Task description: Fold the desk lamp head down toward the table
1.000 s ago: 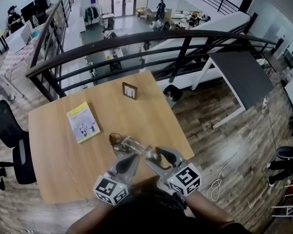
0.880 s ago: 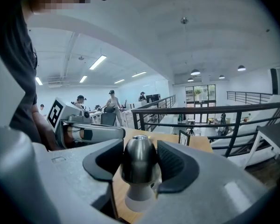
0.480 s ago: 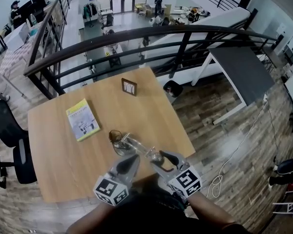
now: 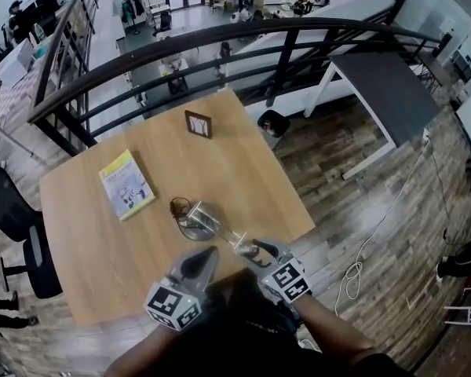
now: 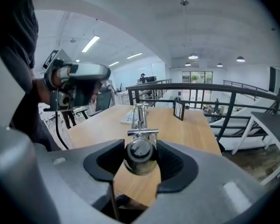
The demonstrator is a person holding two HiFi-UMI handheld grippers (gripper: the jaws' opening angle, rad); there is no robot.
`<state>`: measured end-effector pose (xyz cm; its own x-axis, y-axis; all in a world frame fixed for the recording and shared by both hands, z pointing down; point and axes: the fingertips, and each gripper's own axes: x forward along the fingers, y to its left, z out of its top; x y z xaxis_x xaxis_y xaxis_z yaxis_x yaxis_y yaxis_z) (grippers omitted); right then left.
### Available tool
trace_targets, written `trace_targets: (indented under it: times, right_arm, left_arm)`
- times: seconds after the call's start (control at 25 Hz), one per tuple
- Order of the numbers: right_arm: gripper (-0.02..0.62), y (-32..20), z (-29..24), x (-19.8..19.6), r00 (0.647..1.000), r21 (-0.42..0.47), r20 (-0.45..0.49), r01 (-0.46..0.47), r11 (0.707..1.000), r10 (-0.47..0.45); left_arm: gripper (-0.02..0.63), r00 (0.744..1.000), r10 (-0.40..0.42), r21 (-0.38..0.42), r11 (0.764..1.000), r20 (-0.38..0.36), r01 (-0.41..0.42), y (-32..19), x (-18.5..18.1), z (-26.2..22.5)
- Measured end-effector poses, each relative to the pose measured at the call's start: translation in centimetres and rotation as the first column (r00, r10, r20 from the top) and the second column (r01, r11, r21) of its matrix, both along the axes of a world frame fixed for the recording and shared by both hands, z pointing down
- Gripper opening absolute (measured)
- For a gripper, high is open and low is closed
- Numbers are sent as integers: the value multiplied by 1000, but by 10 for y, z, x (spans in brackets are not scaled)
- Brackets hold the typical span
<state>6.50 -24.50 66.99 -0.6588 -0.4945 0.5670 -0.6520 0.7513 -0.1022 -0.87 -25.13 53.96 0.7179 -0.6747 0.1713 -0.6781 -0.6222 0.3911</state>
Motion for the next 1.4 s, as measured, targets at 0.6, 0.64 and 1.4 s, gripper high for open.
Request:
trace_targets:
  times: [0.6, 0.64, 1.4]
  right_arm:
    - [207, -22, 109, -40, 998, -88, -29, 44, 995, -47]
    - [207, -23, 111, -41, 998, -89, -29, 44, 995, -47]
    - [169, -27, 43, -37, 997, -9, 27, -78, 997, 78]
  left_arm:
    - [2, 997, -68, -40, 997, 46, 70, 6, -28, 6]
    - [2, 996, -71, -41, 997, 47, 73, 7, -31, 10]
    - [2, 1000, -28, 47, 999, 7, 27, 9, -43, -17]
